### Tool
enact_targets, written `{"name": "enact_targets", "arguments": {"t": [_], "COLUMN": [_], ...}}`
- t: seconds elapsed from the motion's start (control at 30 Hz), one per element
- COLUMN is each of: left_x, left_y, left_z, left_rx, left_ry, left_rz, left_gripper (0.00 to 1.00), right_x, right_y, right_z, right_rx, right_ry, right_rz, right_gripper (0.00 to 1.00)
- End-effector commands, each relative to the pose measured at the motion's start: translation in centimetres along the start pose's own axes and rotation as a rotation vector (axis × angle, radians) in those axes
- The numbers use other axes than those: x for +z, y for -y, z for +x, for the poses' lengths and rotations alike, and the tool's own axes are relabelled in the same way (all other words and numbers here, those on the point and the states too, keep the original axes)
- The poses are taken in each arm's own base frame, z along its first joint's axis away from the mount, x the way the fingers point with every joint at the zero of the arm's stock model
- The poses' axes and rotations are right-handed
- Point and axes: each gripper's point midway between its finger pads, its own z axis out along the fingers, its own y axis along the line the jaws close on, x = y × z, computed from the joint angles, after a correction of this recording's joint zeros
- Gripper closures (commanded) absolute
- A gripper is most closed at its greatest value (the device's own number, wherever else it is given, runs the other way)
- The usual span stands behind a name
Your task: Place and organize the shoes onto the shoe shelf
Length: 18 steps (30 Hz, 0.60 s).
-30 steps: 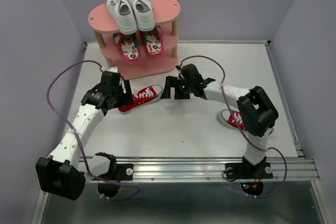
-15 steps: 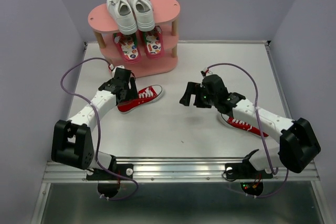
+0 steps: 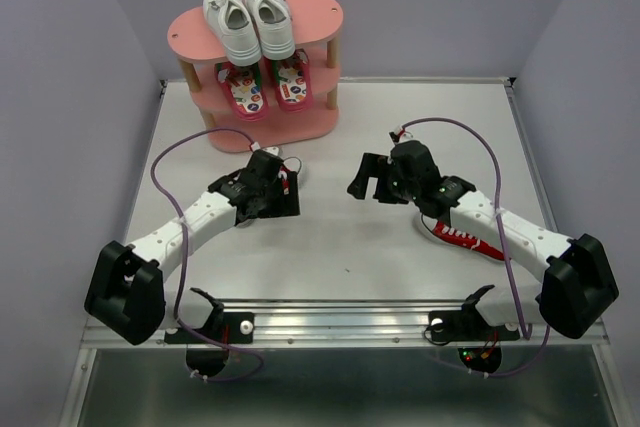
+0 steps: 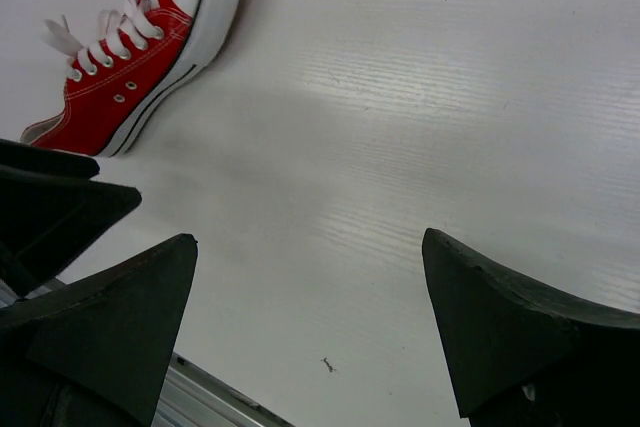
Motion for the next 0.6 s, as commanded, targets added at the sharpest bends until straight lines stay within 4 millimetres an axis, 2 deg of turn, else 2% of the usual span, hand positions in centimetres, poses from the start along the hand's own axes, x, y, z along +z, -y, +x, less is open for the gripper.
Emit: {"name": "enact_targets", "arguments": {"t": [0.0, 0.07, 0.1, 0.17, 0.37, 0.47, 0.5, 0.57], "left_x": [-1.7, -2.1, -2.0, -2.5, -3.3, -2.9, -2.2, -1.5], "left_y": [1.9, 1.9, 1.1, 0.8, -2.4, -4.3, -4.7, -5.4], "left_z": [1.2, 1.0, 0.4, -0.5, -3.0, -3.8, -3.5, -3.4], "left_rx": [-0.042, -0.028, -0.02, 0.008, 0.122, 0.189, 0.21, 0.225], "left_ry": [-0.079, -0.086, -0.06, -0.041, 0.017, 0.024, 0.001, -0.005], "left_rz": [0.057, 0.046, 0.001, -0.027, -0.231, -0.348, -0.375, -0.42], "left_gripper": [0.12, 0.12, 0.12, 0.12, 0.12, 0.11, 0.11, 0.05], "right_x": [-0.5, -0.5, -0.6, -0.5, -0.7, -0.6, -0.5, -0.5], "right_y": [-1.2, -1.2, -1.2, -1.1, -1.0, -1.1, -1.1, -1.1], "right_z": [-2.6, -2.6, -2.6, -2.4, -2.1, -1.8, -1.7, -1.6], "right_rx": [-0.01, -0.009, -0.009, -0.008, 0.011, 0.016, 0.016, 0.016], "right_ry": [0.07, 0.069, 0.07, 0.064, 0.06, 0.05, 0.045, 0.041], "right_rz": [-0.015, -0.014, -0.015, -0.013, -0.016, -0.022, -0.022, -0.023], "right_gripper": [0.0, 0.0, 0.0, 0.0, 0.0, 0.0, 0.0, 0.0]}}
